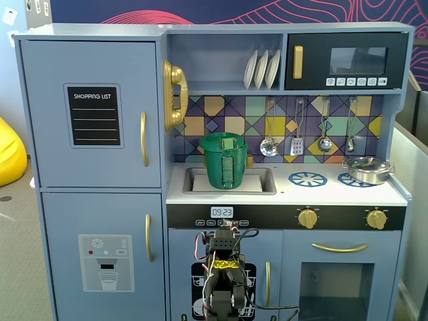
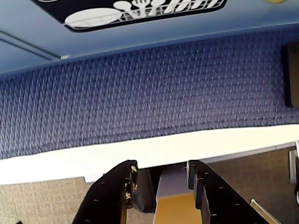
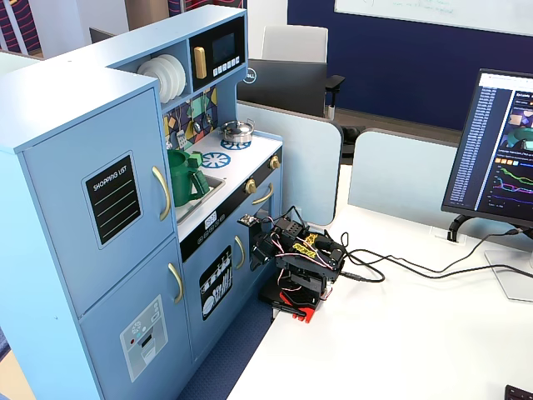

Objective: Pick up the lid from the counter and put it on the green recipient

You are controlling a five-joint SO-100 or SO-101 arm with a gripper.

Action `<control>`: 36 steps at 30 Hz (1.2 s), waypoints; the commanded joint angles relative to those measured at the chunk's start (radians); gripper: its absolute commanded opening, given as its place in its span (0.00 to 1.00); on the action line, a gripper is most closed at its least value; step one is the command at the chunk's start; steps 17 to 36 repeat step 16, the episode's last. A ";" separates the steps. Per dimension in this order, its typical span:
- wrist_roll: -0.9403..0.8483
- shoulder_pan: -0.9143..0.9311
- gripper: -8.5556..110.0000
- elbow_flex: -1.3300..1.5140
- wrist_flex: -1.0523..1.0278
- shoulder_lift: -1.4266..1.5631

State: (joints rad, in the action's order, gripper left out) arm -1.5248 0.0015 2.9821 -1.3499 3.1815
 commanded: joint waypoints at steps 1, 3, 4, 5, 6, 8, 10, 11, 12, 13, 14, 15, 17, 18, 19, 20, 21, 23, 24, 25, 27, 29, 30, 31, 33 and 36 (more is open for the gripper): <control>0.012 0.018 0.11 0.015 -0.183 -0.003; 0.014 0.025 0.11 0.015 -0.183 -0.003; 0.012 0.025 0.11 0.015 -0.183 -0.003; 0.012 0.025 0.11 0.015 -0.183 -0.003; 0.012 0.025 0.11 0.015 -0.183 -0.003; 0.012 0.025 0.12 0.015 -0.183 -0.003; 0.012 0.025 0.12 0.015 -0.183 -0.003; 0.012 0.025 0.12 0.015 -0.183 -0.003; 0.012 0.025 0.12 0.015 -0.183 -0.003; 0.012 0.025 0.12 0.015 -0.183 -0.003; 0.012 0.025 0.12 0.015 -0.183 -0.003; 0.012 0.025 0.12 0.015 -0.183 -0.003; 0.012 0.025 0.12 0.015 -0.183 -0.003; 0.012 0.025 0.12 0.015 -0.183 -0.003; 0.012 0.025 0.12 0.015 -0.183 -0.003; 0.012 0.025 0.12 0.015 -0.183 -0.003; 0.012 0.025 0.12 0.015 -0.183 -0.003; 0.012 0.025 0.12 0.015 -0.183 -0.003; 0.012 0.025 0.12 0.015 -0.183 -0.003; 0.012 0.025 0.12 0.015 -0.183 -0.003; 0.012 0.025 0.12 0.015 -0.183 -0.003; 0.012 0.025 0.12 0.015 -0.183 -0.003; 0.012 0.025 0.12 0.015 -0.183 -0.003; 0.012 0.025 0.12 0.015 -0.183 -0.003; 0.012 0.025 0.12 0.015 -0.183 -0.003; 0.012 0.025 0.12 0.015 -0.183 -0.003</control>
